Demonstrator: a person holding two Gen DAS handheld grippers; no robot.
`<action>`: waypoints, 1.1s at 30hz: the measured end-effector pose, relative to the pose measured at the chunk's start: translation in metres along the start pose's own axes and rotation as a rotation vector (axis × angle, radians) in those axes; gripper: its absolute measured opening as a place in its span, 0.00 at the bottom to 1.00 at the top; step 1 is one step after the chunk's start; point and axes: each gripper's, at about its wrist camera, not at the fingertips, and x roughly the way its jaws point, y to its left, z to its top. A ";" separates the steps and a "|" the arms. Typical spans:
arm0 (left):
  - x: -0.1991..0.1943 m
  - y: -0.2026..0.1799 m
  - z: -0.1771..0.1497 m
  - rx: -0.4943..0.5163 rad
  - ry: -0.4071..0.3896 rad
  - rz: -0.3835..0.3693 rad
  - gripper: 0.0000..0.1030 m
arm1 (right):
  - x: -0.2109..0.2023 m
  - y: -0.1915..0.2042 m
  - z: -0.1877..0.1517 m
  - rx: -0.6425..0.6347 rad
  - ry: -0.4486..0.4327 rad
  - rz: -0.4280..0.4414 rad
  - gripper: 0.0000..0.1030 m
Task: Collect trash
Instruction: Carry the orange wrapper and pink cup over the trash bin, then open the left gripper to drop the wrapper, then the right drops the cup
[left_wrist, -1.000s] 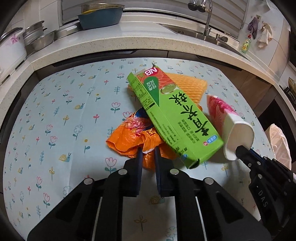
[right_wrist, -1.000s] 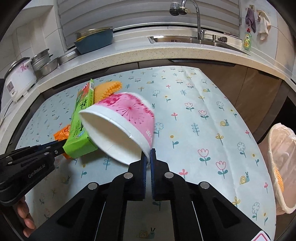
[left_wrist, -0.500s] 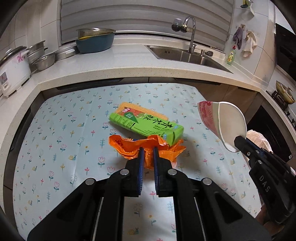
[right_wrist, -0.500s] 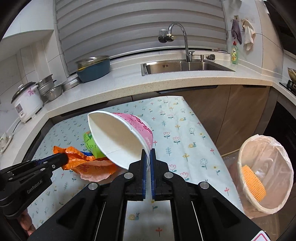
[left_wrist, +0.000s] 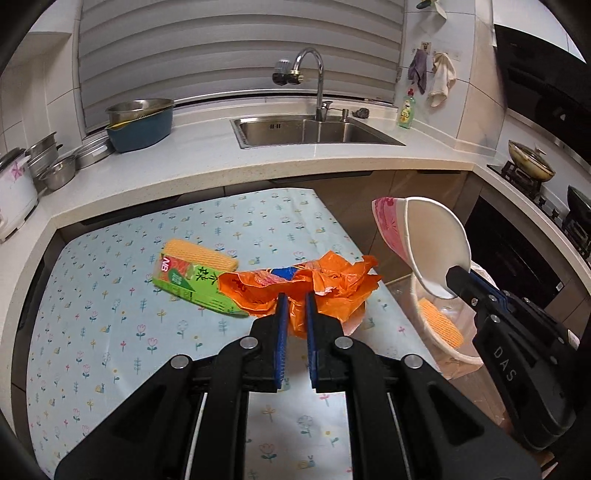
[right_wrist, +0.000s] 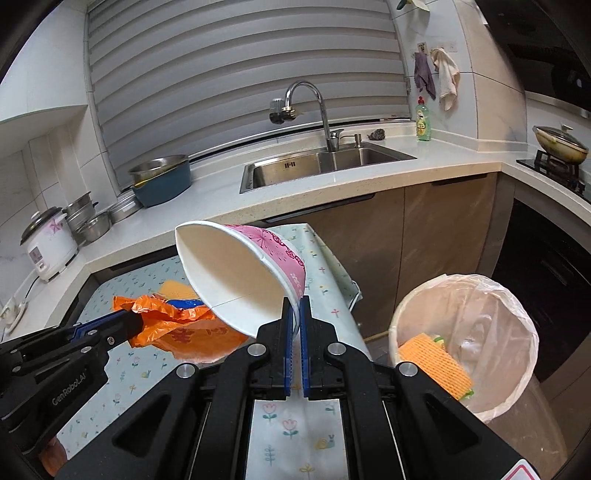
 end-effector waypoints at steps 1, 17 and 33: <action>-0.001 -0.007 0.000 0.008 -0.001 -0.005 0.09 | -0.003 -0.006 0.000 0.008 -0.004 -0.005 0.04; 0.012 -0.119 0.009 0.128 0.010 -0.088 0.09 | -0.030 -0.118 -0.002 0.131 -0.035 -0.110 0.04; 0.052 -0.196 0.012 0.218 0.068 -0.152 0.09 | -0.033 -0.191 -0.010 0.215 -0.025 -0.187 0.04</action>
